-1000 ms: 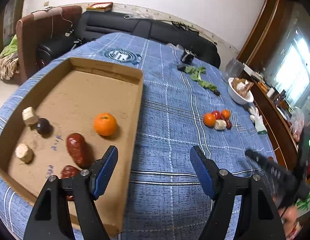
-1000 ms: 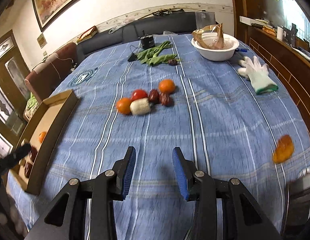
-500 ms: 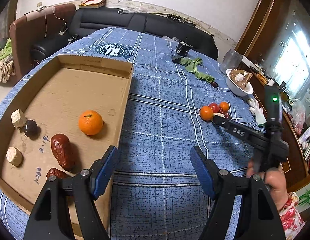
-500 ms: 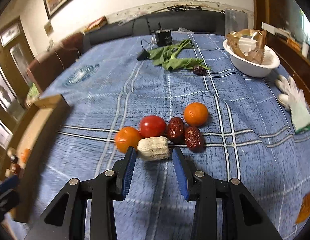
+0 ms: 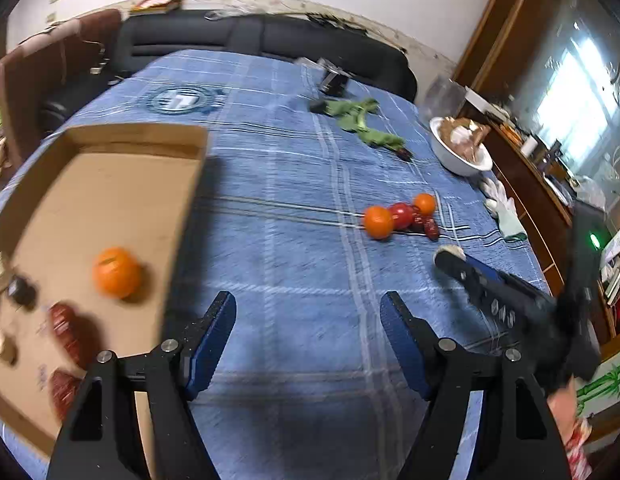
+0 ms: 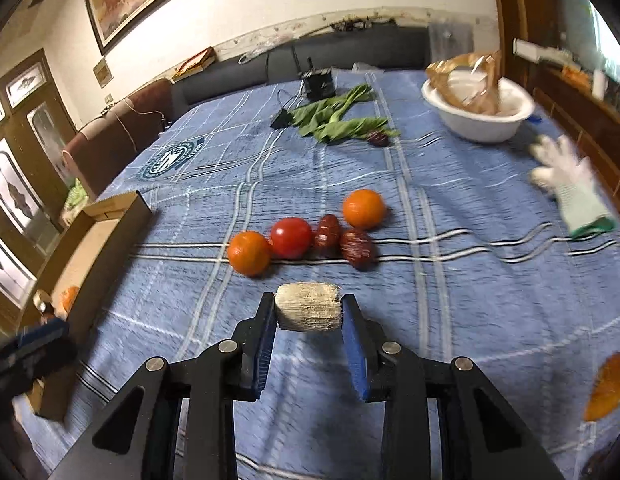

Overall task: Organize fruits
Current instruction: 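Grasp the white root with the right tool while the left tool grasps an orange, then carry the orange and white root into the tray and open both tools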

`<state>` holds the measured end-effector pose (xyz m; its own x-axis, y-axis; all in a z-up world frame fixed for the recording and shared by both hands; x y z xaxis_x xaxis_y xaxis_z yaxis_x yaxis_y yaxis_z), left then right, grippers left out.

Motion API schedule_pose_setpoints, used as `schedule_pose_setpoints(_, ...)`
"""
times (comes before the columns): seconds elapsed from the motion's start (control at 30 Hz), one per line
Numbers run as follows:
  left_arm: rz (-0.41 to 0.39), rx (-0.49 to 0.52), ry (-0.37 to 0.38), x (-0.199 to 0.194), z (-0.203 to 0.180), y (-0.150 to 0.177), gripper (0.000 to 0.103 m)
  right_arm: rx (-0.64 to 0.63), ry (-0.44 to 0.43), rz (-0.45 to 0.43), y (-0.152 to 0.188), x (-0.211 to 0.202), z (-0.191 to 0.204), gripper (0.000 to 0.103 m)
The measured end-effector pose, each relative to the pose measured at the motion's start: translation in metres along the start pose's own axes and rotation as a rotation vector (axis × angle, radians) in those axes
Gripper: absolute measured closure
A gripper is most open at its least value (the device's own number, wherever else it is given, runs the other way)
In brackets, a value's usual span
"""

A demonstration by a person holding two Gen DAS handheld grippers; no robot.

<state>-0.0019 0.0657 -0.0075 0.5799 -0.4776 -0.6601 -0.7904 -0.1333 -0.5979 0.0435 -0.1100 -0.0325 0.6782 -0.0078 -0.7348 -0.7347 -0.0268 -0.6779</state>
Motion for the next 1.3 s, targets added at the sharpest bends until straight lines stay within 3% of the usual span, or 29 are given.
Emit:
schedule_pose_setpoints(0.1, 0.015, 0.045, -0.007, 0.034, -0.01, -0.017, 0.03, 0.016, 0.03, -0.017, 0.001, 0.001, -0.012, 0.068)
schedule_pose_setpoints(0.23, 0.033, 0.083, -0.016, 0.072, -0.013, -0.031, 0.03, 0.056, 0.001, -0.002, 0.001, 0.006, -0.021, 0.068)
schedule_pose_setpoints(0.5, 0.081, 0.184, 0.064, 0.12, -0.034, -0.043, 0.03, 0.078, -0.05, 0.009, 0.001, 0.008, -0.02, 0.067)
schedule_pose_setpoints(0.53, 0.085, 0.195, 0.072, 0.124, -0.037, -0.042, 0.031, 0.078, -0.048, 0.009, 0.002, 0.008, -0.02, 0.067)
schedule_pose_setpoints(0.6, 0.106, 0.208, 0.09, 0.131, -0.039, -0.038, 0.045, 0.075, -0.047, 0.012, 0.002, 0.009, -0.018, 0.067)
schedule_pose_setpoints(0.63, 0.099, 0.219, 0.082, 0.132, -0.039, -0.038, 0.051, 0.071, -0.046, 0.014, 0.003, 0.01, -0.017, 0.067)
schedule_pose_setpoints(0.67, 0.101, 0.224, 0.09, 0.132, -0.041, -0.037, 0.065, 0.067, -0.044, 0.015, 0.003, 0.01, -0.016, 0.067)
schedule_pose_setpoints(0.73, 0.106, 0.227, 0.099, 0.132, -0.04, -0.035, 0.074, 0.053, -0.032, 0.011, 0.003, 0.011, -0.014, 0.066)
schedule_pose_setpoints(0.87, 0.093, 0.184, 0.141, 0.128, -0.036, -0.035, 0.075, 0.023, -0.014, 0.008, 0.004, 0.011, -0.009, 0.068)
schedule_pose_setpoints(1.13, 0.058, 0.153, 0.151, 0.118, -0.036, -0.038, 0.075, 0.044, -0.02, -0.007, 0.003, 0.007, -0.011, 0.069)
schedule_pose_setpoints(1.3, -0.016, 0.153, 0.131, 0.069, -0.038, -0.045, 0.075, 0.004, -0.017, -0.065, 0.002, -0.005, -0.001, 0.069)
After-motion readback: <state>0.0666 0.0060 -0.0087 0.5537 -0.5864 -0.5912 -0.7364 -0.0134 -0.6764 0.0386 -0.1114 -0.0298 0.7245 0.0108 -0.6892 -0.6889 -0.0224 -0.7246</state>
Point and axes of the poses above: each gripper's, at about its wrist camera, not at the fingertips, and x roughly the way its jaws point, z to its left, y to its underside, the point moved 8 cm from there along x, roughly the way its jaws point, and after that the axes turned 15 degrees about y, right-handed, at the moved point
